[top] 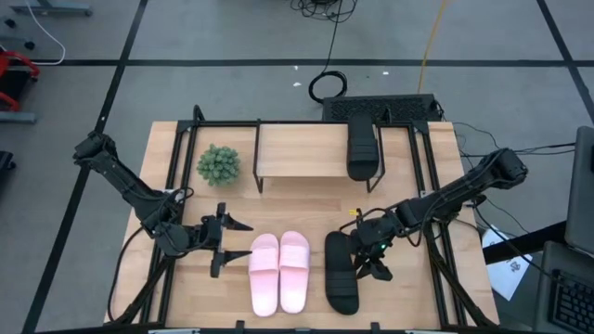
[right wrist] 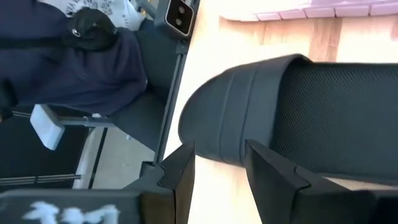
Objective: Pick and place slides into the shelf
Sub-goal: Put the black slipper on the shelf
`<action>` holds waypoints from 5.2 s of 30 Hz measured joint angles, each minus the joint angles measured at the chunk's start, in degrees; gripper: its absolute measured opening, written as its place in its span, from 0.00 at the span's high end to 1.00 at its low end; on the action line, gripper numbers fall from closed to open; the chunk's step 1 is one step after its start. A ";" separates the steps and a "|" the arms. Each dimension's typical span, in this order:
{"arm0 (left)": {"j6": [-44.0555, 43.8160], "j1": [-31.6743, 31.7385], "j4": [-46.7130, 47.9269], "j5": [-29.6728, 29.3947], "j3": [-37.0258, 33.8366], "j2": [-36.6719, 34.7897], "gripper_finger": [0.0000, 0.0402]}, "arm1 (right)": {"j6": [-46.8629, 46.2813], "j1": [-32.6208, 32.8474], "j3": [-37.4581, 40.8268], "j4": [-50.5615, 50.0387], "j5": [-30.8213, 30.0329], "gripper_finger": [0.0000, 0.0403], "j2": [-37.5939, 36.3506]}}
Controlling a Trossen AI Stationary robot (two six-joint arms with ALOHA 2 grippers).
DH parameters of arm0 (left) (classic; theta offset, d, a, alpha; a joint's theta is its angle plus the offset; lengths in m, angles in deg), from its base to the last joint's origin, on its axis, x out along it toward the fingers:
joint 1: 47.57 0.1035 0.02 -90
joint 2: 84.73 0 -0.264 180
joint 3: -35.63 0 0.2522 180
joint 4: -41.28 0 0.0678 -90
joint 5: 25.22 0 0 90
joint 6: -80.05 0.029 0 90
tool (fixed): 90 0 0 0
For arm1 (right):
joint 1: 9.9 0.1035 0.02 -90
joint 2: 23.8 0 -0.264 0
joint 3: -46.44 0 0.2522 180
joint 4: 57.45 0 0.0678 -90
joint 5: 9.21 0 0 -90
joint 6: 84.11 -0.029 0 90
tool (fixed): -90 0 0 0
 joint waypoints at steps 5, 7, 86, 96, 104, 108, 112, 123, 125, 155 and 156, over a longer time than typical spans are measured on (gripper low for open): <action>-0.52 0.00 1.43 0.00 0.00 0.00 0.27 | -1.76 1.02 0.00 3.49 1.24 0.68 0.26; -0.90 0.00 1.80 0.00 0.00 0.00 0.27 | -2.33 1.39 0.00 3.41 1.27 0.68 0.26; -0.74 0.00 1.88 0.55 0.00 0.00 0.27 | -37.11 36.24 -40.02 -22.85 -55.44 0.96 32.66; 0.67 0.00 1.90 0.55 0.00 0.00 0.27 | -42.02 36.13 -40.02 -24.54 -54.18 1.00 31.90; 0.65 0.00 1.93 0.55 0.00 0.00 0.27 | -41.45 35.85 -38.86 -21.28 -54.03 1.00 31.81; 0.85 0.00 2.21 0.55 0.00 0.00 0.27 | -39.57 34.49 -36.81 -14.18 -54.05 1.00 31.81; 3.40 0.00 2.21 0.55 0.00 0.00 0.27 | -40.51 31.72 -34.54 -7.81 -53.98 1.00 31.81; 6.25 0.00 2.23 0.55 0.00 0.00 0.27 | -39.68 27.46 -34.16 -5.00 -52.69 1.00 31.81; 6.25 0.00 2.46 0.55 0.00 -0.01 0.27 | -38.49 26.89 -34.16 -8.42 -54.17 1.00 31.80; 4.43 0.00 4.72 1.47 0.01 -0.02 0.27 | -27.74 17.92 -6.31 -11.87 -39.90 0.98 -1.85; 4.31 0.00 4.65 1.46 0.01 -0.02 0.27 | -27.53 17.01 -4.73 -10.27 -37.62 0.97 -2.11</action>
